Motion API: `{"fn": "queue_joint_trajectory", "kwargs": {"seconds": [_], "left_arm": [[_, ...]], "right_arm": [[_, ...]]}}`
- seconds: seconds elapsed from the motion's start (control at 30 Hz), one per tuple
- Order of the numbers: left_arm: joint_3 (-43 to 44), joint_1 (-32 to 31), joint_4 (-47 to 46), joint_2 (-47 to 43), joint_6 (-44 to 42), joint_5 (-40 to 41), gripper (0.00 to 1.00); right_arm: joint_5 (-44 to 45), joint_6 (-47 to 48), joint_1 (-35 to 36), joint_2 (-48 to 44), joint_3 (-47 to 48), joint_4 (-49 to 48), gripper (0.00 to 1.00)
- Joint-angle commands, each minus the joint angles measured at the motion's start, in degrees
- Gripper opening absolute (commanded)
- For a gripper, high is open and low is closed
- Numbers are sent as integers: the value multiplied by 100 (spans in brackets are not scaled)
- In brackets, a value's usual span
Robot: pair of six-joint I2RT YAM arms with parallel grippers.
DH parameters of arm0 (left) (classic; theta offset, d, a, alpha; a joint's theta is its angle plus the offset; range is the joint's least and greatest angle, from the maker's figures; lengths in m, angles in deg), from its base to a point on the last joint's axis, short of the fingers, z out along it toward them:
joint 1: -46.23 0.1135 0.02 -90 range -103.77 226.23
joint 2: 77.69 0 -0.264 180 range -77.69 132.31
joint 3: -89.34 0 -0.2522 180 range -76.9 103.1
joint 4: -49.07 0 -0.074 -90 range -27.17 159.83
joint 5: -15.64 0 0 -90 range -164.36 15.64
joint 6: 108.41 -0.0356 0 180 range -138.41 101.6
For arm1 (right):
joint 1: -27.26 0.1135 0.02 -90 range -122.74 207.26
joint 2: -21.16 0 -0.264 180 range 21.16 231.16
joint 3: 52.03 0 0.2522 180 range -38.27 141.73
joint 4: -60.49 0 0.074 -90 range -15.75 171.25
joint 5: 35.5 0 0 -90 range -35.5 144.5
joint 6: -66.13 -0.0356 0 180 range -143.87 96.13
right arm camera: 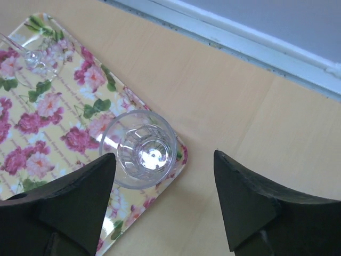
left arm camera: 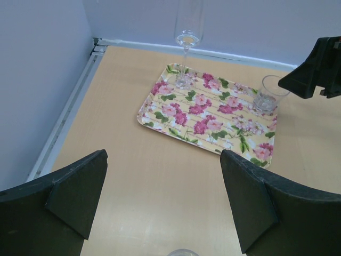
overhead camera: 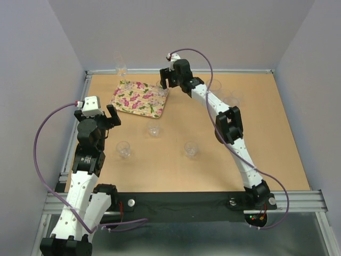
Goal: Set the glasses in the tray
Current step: Place the glass into the tray, then grab a glass with a robot arm
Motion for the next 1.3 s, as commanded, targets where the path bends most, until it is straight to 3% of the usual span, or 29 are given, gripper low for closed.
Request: {"fn": "queue_joint_trajectory", "kwargs": {"seconds": [0.0, 0.17, 0.3, 0.43, 0.57, 0.63, 0.9, 1.03, 1.27], "left_arm": [[-43, 11, -310, -27, -28, 30, 98], [-61, 11, -337, -106, -37, 13, 99], [-87, 11, -363, -168, -20, -66, 99], [-105, 11, -416, -177, -11, -320, 99], [-113, 11, -460, -141, 16, -576, 99], [-105, 11, -486, -124, 42, -681, 99], [-35, 11, -618, 174, 270, -1279, 99], [255, 11, -504, 394, 699, -1700, 99], [335, 11, -591, 640, 1596, -2517, 99]], "right_arm": [[-216, 183, -64, -781, -55, -399, 82], [-583, 612, -125, -1536, -764, -382, 100], [-1375, 965, -319, -2205, -1346, -215, 100], [-2698, 1097, -758, -3310, -2399, -127, 100], [-3652, 1369, -1312, -4210, -3832, -135, 100], [-3871, 1745, -1461, -5181, -5103, -135, 100], [-3644, 2328, -1690, -7230, -7137, -56, 100], [-3617, 2249, -1708, -7821, -8129, -74, 100], [-3942, 2188, -1945, -8393, -8992, -319, 100]]}}
